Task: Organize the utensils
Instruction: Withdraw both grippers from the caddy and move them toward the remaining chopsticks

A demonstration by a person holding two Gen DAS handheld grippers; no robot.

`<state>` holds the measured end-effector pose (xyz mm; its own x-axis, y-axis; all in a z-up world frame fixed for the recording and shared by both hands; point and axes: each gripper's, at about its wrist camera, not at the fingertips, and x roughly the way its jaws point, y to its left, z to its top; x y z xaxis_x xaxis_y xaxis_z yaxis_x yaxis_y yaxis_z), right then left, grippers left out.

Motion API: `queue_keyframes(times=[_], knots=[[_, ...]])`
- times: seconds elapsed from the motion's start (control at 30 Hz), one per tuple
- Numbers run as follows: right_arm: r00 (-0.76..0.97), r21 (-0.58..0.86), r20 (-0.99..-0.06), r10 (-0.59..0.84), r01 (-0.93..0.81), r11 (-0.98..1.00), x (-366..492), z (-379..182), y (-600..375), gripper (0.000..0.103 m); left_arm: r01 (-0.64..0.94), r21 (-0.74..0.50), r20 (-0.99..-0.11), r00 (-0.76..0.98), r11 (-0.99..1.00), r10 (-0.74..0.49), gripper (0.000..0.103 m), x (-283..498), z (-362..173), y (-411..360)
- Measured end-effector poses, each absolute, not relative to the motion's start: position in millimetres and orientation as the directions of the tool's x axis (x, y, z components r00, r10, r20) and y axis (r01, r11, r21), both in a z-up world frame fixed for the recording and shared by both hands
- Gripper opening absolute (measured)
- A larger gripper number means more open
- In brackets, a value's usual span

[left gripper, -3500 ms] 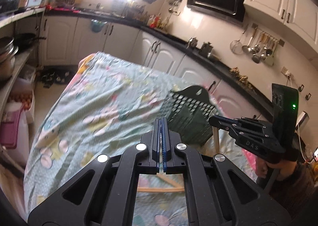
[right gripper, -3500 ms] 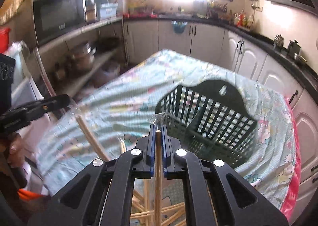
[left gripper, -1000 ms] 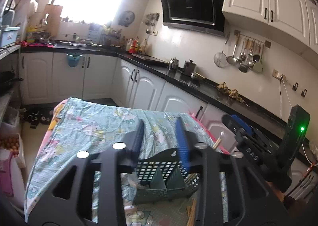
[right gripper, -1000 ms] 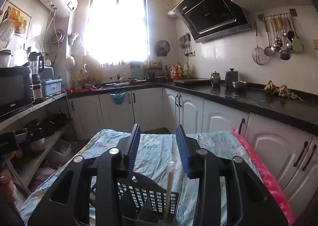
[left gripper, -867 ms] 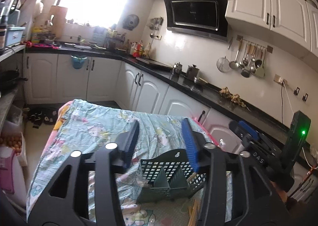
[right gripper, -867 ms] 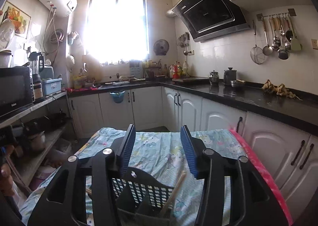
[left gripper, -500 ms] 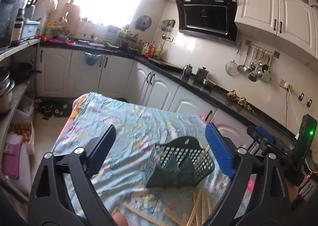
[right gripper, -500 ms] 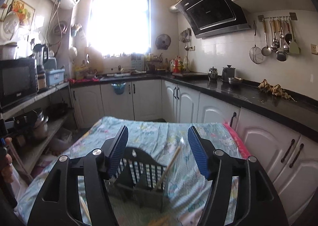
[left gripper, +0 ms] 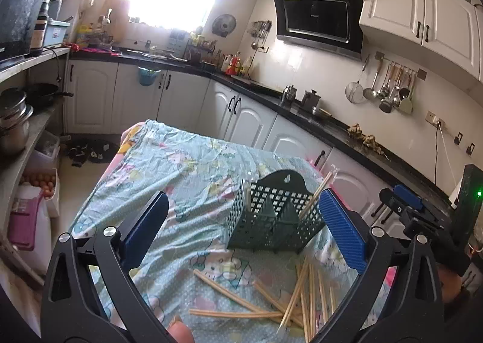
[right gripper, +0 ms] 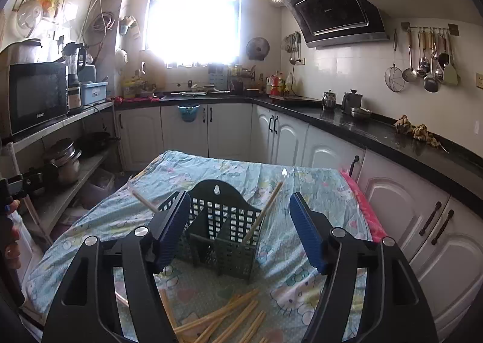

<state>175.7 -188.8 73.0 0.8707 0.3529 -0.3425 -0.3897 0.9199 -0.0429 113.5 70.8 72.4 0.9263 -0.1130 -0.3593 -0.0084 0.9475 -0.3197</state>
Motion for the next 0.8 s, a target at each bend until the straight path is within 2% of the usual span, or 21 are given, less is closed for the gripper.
queue_keyframes(times=[0.8], knots=[[0.83,-0.06,-0.455,0.324,-0.391,0.918,140.2,31.8,-194.2,0.073,-0.005,-0.307,-0.419,0.898,0.952,-0.131,0.092,93.6,46.8,55.2]])
